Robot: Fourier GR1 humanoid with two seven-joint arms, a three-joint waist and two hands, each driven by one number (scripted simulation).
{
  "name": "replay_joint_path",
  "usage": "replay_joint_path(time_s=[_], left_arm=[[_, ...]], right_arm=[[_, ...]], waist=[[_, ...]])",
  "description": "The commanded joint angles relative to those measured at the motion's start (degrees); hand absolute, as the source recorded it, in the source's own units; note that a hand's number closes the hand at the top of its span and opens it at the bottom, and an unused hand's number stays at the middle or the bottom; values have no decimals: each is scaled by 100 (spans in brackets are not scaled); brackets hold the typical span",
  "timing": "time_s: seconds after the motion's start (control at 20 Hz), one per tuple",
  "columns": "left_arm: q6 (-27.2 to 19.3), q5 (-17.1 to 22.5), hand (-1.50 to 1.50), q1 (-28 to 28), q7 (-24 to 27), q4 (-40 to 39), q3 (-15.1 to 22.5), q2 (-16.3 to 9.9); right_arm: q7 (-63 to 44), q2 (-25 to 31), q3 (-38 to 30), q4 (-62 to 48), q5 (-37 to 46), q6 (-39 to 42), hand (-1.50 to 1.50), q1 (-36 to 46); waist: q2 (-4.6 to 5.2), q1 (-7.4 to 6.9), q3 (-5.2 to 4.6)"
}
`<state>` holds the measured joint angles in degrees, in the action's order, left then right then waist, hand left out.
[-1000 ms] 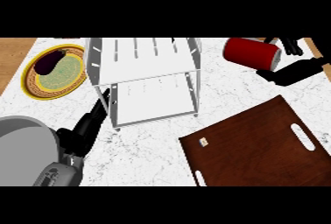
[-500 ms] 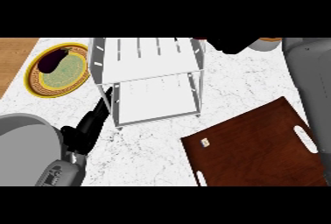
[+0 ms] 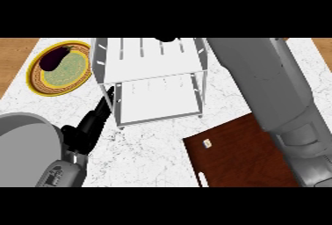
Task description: Pick the can from the tray and place it in the tiered basket
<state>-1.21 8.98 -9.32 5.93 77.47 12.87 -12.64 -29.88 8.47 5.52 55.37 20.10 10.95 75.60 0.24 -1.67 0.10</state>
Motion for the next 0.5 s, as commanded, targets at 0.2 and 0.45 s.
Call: replay_joint_path(time_s=[0.2,0.45], left_arm=[[127,-99,0,-124,217,-484,-123,115],[152,-172,0,17,254,-381,-49,184]], right_arm=[[661,-682,-105,-1619,293,-463,150,721],[854,-839,206,-2059,-321,-997,150,706]], waist=[[35,8,-18],[29,-85,-19]])
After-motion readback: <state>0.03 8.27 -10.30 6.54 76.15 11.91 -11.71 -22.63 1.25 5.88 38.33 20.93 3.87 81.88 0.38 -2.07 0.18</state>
